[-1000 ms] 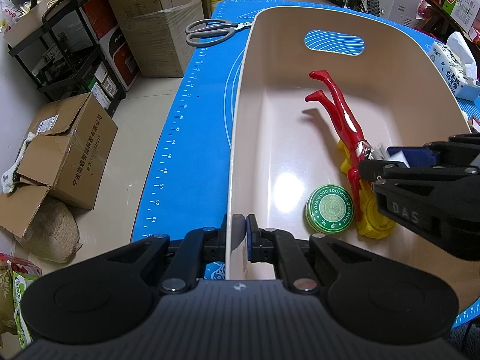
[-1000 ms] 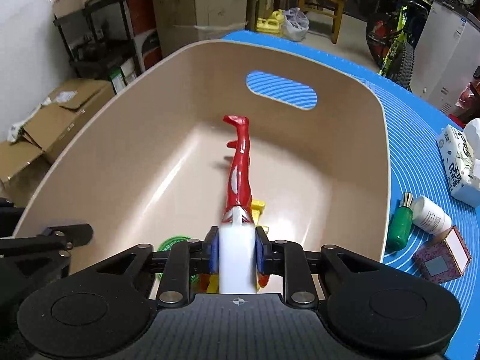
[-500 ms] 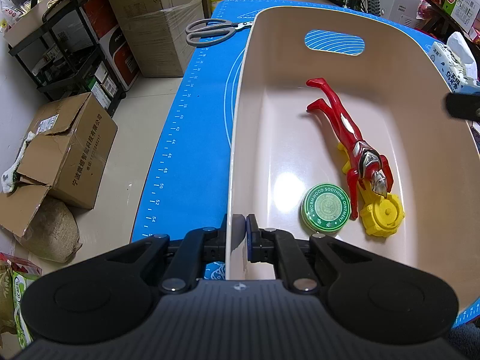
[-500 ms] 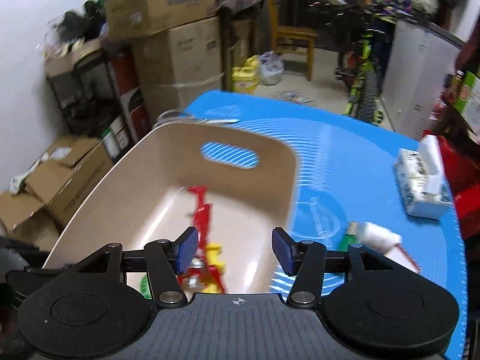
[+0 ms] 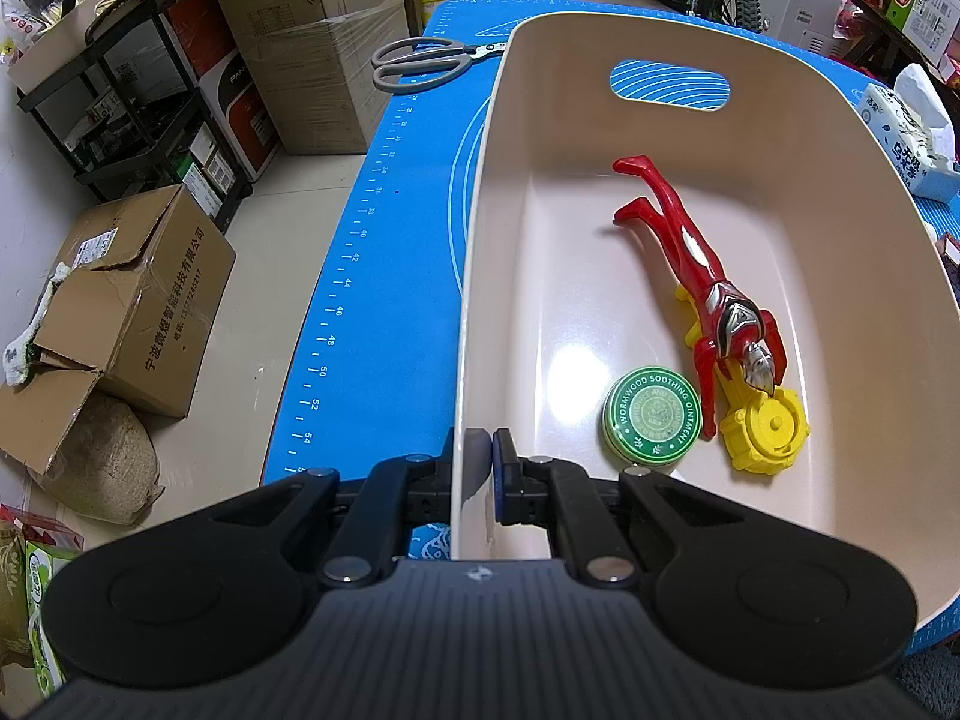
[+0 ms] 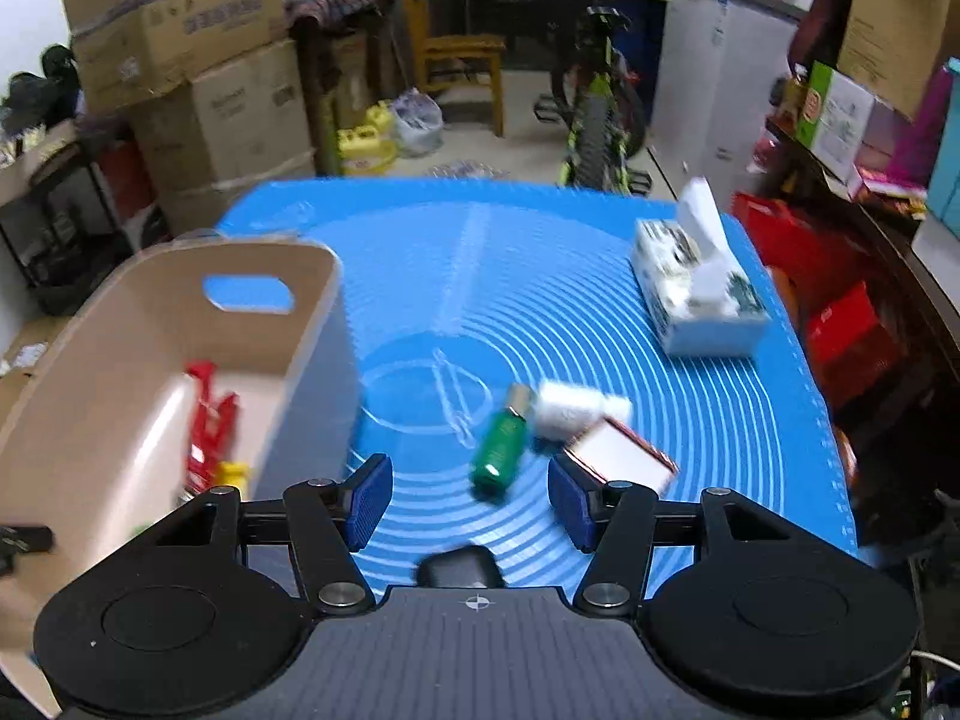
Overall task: Organize rigid objects
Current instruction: 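Move the right tool to the black earbud case and grasp it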
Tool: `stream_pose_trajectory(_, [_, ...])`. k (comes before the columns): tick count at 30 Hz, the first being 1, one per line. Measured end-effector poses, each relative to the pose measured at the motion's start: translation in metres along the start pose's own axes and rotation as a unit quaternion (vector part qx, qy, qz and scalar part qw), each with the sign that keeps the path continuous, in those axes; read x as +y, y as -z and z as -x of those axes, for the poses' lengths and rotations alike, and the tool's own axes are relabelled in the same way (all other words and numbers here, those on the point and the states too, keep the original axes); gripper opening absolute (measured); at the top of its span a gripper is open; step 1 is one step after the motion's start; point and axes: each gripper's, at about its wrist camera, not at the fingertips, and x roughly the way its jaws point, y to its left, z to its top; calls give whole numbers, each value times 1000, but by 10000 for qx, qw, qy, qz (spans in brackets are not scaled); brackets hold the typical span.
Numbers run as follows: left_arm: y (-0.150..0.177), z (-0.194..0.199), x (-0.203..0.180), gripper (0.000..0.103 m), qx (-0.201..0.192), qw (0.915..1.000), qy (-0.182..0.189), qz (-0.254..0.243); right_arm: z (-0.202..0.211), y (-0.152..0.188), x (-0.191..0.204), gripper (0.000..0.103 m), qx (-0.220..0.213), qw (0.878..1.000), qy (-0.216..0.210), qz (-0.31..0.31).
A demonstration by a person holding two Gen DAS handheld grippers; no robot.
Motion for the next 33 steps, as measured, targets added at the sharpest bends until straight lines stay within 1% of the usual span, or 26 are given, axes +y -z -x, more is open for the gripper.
stream_pose_trajectory(5, [0, 0, 0, 11, -1, 10000, 0, -2, -27, 16, -12, 67, 365, 9992, -101, -149])
stream_pose_trajectory(11, [0, 0, 0, 11, 0, 10000, -1, 0, -55, 35, -20, 68, 692, 9973, -160, -182])
stream_pose_trajectory(12, [0, 0, 0, 11, 0, 10000, -2, -1, -55, 37, -20, 70, 620, 9976, -209, -227])
stream_pose_trajectory(16, [0, 0, 0, 11, -1, 10000, -3, -1, -57, 38, -19, 70, 605, 9970, -369, -315])
stream_pose_trajectory(20, [0, 0, 0, 11, -1, 10000, -5, -2, -57, 40, -11, 70, 592, 9969, -512, -119])
stream_pose_trajectory(23, [0, 0, 0, 11, 0, 10000, -2, 0, -64, 43, -3, 70, 682, 9965, -486, 49])
stream_pose_trajectory(26, [0, 0, 0, 11, -2, 10000, -2, -1, -70, 47, 1, 67, 738, 9962, -454, 114])
stream_pose_trajectory(27, [0, 0, 0, 11, -1, 10000, -1, 0, -69, 48, 2, 60, 683, 9965, -460, 143])
stream_pose_trajectory(28, [0, 0, 0, 11, -1, 10000, -3, -1, -69, 48, 4, 56, 675, 9965, -462, 181])
stream_pose_trajectory(29, [0, 0, 0, 11, 0, 10000, -3, 0, -68, 48, 5, 54, 661, 9965, -458, 223])
stream_pose_trajectory(31, [0, 0, 0, 11, -1, 10000, -4, 1, -67, 50, 6, 55, 645, 9964, -450, 306])
stream_pose_trajectory(33, [0, 0, -1, 11, -1, 10000, -3, 1, -65, 51, 7, 54, 596, 9968, -357, 387])
